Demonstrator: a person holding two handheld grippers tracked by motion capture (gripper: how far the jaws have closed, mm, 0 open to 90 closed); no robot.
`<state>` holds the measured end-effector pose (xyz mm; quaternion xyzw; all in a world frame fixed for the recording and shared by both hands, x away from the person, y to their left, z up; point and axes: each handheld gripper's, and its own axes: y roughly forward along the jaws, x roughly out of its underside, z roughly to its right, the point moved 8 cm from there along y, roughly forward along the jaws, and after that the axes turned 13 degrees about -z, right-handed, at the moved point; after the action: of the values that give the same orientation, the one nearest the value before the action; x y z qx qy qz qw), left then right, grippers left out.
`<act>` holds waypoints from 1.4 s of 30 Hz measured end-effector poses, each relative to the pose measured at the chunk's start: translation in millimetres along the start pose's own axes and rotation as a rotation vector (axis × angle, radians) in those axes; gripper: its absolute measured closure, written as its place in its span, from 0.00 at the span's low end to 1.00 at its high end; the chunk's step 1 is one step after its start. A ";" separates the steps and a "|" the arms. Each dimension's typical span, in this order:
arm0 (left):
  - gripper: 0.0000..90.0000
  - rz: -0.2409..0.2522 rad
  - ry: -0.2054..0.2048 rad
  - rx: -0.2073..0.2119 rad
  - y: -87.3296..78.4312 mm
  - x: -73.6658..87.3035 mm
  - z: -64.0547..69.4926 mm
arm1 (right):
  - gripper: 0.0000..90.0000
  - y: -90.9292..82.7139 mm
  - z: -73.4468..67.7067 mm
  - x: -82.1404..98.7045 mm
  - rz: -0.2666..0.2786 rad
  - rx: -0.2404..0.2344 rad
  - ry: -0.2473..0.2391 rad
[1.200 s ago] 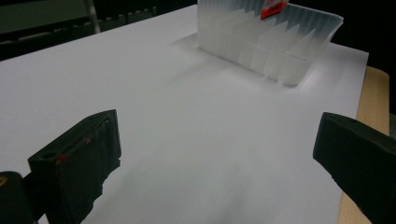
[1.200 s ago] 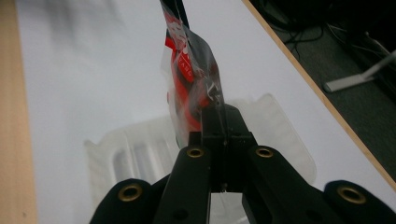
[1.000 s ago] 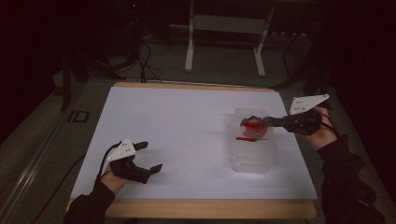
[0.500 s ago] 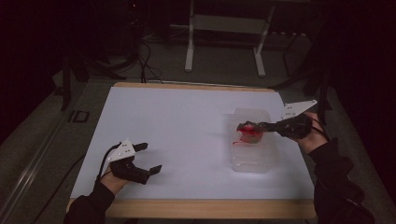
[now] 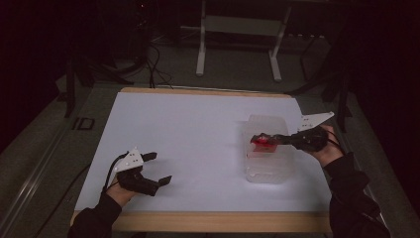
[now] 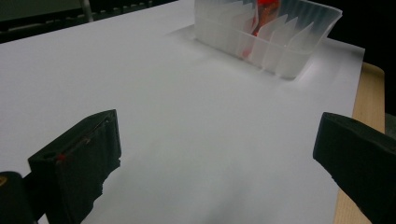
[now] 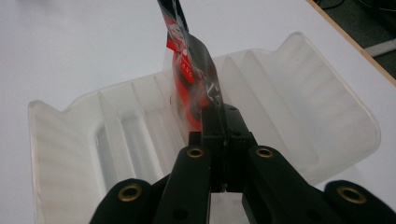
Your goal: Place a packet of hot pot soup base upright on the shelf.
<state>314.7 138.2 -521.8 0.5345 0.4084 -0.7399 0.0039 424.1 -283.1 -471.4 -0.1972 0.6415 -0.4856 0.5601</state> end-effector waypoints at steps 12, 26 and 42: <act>0.01 -0.004 -0.002 0.007 0.5 0.4 1.0 | 0.87 -5.1 4.4 -2.6 0.013 0.020 0.029; 0.01 -0.003 0.006 0.012 -0.5 0.3 2.8 | 0.57 -52.0 -10.4 -41.3 0.150 0.050 0.084; 0.01 0.008 0.007 0.021 -3.8 -0.5 5.5 | 0.31 -56.1 -48.7 -68.1 0.212 0.059 0.109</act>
<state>308.9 137.3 -518.6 0.5387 0.3987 -0.7422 -0.0003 383.6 -234.6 -393.0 -0.0850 0.6736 -0.4523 0.5783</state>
